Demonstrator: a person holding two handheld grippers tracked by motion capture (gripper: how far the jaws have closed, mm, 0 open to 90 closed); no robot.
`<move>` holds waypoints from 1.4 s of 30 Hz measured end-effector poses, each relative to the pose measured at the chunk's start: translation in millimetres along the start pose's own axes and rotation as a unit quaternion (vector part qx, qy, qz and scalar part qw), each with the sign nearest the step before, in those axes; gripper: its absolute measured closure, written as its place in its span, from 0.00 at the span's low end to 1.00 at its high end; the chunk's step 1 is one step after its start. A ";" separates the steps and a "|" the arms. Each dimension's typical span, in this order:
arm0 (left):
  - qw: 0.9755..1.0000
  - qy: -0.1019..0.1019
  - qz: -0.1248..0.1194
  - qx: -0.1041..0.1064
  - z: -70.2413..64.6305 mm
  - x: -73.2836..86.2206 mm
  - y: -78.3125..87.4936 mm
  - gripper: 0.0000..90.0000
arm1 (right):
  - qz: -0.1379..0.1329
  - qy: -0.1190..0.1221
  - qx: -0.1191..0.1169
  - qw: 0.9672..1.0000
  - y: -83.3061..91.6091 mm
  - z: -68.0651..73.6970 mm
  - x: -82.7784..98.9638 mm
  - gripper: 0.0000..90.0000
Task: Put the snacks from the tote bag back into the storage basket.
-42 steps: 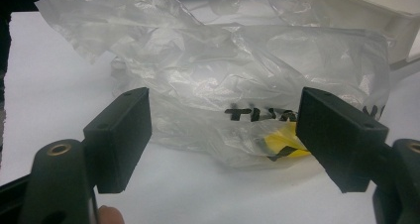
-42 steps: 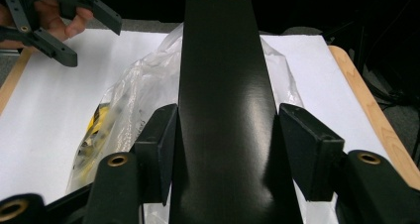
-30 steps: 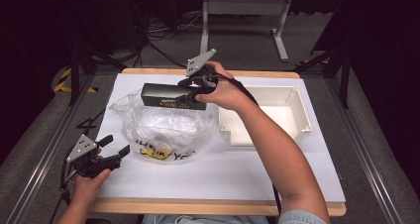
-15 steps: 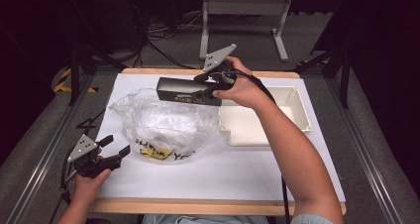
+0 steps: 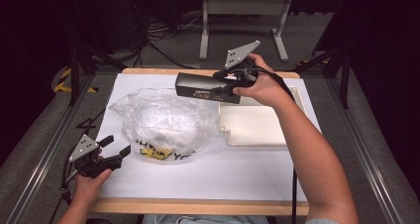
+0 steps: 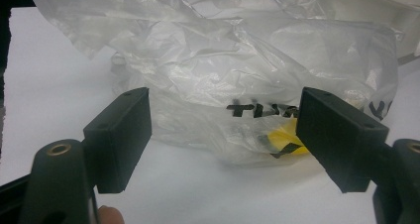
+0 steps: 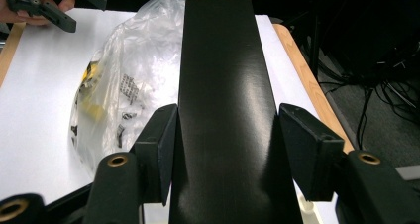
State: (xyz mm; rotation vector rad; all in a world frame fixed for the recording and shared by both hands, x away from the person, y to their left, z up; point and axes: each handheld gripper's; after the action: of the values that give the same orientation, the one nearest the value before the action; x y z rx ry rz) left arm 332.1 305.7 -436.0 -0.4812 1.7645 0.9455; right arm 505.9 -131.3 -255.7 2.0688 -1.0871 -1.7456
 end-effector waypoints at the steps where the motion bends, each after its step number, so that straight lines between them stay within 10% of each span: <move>1: 1.000 0.000 0.001 -0.001 -0.1 0.0 0.1 0.25 | 0.000 0.000 0.001 1.000 2.9 -1.0 2.1 0.48; 42: 1.000 0.002 0.011 -0.029 -3.0 5.1 5.0 0.25 | 0.032 -0.026 0.065 0.997 103.2 -28.0 71.0 0.48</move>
State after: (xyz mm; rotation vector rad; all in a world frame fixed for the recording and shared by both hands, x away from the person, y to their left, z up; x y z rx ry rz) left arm 324.8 306.9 -438.3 -0.5004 1.7528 1.0144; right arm 492.9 -258.0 -240.0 2.0465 -1.2998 -1.7510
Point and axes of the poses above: each handheld gripper's, and its own axes: y roughly backward along the jaws, x roughly out of its underside, z roughly to its left, and after that the axes turned 6 degrees about x, right-handed
